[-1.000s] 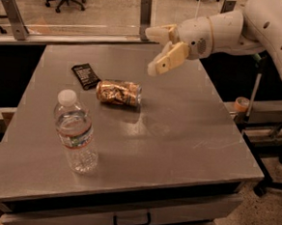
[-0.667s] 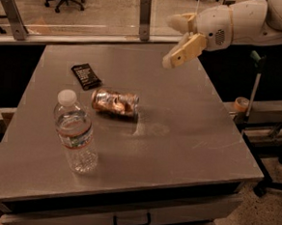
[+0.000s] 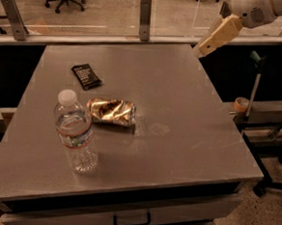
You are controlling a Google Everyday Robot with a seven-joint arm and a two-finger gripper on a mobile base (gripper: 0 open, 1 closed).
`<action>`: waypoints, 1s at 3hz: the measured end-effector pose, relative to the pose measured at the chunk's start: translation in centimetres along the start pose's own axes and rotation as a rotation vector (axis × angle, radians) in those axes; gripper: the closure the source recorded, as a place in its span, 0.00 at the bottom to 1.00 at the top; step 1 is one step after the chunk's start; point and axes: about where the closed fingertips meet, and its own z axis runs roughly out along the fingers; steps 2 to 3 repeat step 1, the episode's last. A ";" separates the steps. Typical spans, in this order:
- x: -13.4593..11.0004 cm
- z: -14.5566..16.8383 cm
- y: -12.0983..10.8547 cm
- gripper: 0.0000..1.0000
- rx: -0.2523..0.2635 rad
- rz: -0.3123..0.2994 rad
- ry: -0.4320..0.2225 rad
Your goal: Knock orange can over
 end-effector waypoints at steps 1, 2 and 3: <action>0.9 -1.1 -0.8 0.00 0.045 -0.043 0.081; 0.9 -1.1 -0.8 0.00 0.045 -0.043 0.081; 0.9 -1.1 -0.8 0.00 0.045 -0.043 0.081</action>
Offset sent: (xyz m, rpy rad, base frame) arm 0.0000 0.0000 0.0000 0.0000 0.0000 0.0000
